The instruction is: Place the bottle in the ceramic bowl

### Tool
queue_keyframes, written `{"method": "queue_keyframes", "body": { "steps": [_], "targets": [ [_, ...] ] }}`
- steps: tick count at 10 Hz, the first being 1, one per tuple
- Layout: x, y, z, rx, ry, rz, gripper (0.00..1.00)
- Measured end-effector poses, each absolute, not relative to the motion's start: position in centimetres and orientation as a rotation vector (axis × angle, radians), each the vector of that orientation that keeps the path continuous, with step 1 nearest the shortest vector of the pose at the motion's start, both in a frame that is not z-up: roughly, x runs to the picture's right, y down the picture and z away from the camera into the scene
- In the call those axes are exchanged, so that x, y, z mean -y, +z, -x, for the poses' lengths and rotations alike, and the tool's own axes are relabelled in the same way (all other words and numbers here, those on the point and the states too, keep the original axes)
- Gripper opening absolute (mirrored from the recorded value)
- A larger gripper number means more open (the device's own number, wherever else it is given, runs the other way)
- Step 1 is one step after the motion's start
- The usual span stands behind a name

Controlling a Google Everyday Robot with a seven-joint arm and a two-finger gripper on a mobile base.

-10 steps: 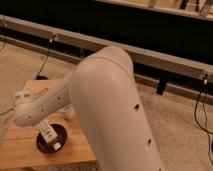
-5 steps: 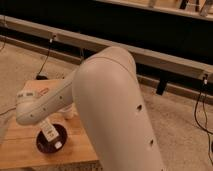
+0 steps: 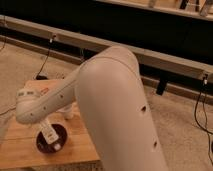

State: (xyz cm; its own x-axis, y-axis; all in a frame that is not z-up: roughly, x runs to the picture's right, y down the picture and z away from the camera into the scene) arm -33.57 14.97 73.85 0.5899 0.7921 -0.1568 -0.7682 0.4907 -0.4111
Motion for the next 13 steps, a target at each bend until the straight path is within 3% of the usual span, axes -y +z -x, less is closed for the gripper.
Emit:
{"method": "queue_keyframes", "body": {
  "steps": [4,7,10,13],
  "targets": [
    [-10.2,70.4,32.1,0.034,1.048,0.487,0.76],
    [-5.4,69.3,27.6,-0.079,1.187,0.411,0.76],
    [-5.2,70.6,23.7,-0.289,1.298,0.376,0.76],
    [-5.9,71.1,24.4,-0.362,1.323,0.426,0.76]
  ]
}}
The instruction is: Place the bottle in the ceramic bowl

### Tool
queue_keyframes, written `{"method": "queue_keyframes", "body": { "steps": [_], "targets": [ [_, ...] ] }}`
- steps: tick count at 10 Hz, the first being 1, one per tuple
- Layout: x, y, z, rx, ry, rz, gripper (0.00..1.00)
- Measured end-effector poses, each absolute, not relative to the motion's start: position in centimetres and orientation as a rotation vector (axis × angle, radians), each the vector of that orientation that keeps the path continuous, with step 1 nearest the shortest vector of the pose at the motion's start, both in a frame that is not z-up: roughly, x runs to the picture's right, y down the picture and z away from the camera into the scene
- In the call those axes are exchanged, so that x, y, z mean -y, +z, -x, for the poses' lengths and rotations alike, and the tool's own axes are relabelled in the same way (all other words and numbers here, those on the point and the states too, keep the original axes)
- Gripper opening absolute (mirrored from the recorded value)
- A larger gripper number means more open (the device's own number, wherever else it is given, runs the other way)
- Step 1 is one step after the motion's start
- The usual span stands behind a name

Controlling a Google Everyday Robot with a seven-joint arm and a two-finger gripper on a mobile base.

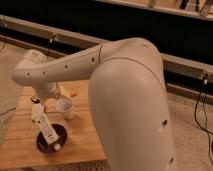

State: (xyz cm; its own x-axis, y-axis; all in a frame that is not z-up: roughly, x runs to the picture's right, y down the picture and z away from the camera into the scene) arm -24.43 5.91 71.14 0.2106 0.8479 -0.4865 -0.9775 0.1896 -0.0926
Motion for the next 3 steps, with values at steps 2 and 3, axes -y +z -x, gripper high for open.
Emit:
{"method": "queue_keyframes", "body": {
  "steps": [2,3],
  "targets": [
    [-5.88,71.15,24.39,-0.363,1.321,0.426,0.76],
    [-5.87,71.13,24.39,-0.363,1.321,0.426,0.76]
  ]
}}
